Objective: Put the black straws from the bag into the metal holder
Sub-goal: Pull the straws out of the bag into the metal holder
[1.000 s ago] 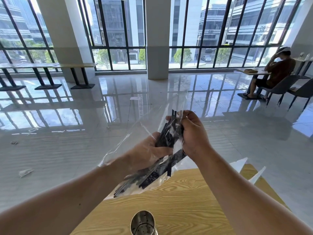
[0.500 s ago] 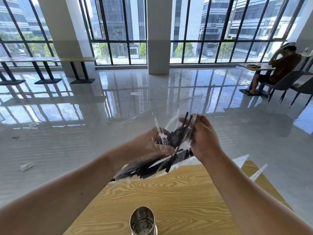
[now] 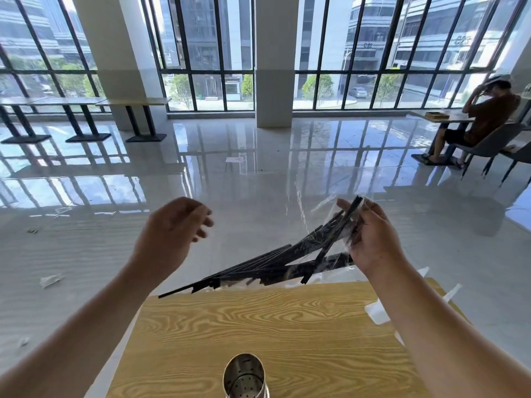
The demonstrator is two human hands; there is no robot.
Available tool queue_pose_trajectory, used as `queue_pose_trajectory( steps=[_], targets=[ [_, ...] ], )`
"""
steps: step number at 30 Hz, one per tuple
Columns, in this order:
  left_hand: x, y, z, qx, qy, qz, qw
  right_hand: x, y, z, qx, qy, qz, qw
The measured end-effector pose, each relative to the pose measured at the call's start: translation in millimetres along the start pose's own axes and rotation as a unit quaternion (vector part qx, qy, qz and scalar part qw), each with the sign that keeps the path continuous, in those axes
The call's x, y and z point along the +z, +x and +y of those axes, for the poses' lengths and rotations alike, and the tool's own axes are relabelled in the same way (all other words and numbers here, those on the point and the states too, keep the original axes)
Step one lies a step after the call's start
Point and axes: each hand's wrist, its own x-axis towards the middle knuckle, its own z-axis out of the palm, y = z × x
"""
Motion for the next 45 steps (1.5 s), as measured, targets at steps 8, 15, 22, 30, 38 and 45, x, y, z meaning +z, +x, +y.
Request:
queue_pose_trajectory(
  steps=[8,15,22,30,38,45],
  targets=[
    [-36,-66,-100,-0.316,-0.252,0.071,0.912,-26,13,12,0.023,0.02,0.036,0.999],
    [-13,-37,-70,-0.166,-0.091,-0.119,0.975,-41,23,22,0.04,0.045,0.064,0.996],
    [12,-9,-39,-0.146,0.024,-0.181,0.972,-42,24,30,0.046,0.091,0.085,0.991],
    [15,41,4,-0.058,0.177,-0.246,0.951,-54,17,46,0.102,0.136,0.109,0.979],
    [16,83,56,-0.052,0.273,-0.289,0.916,-61,7,94,0.176,0.131,0.113,0.969],
    [14,90,72,-0.078,0.269,-0.304,0.911,-69,-16,124,0.237,0.091,0.094,0.963]
  ],
)
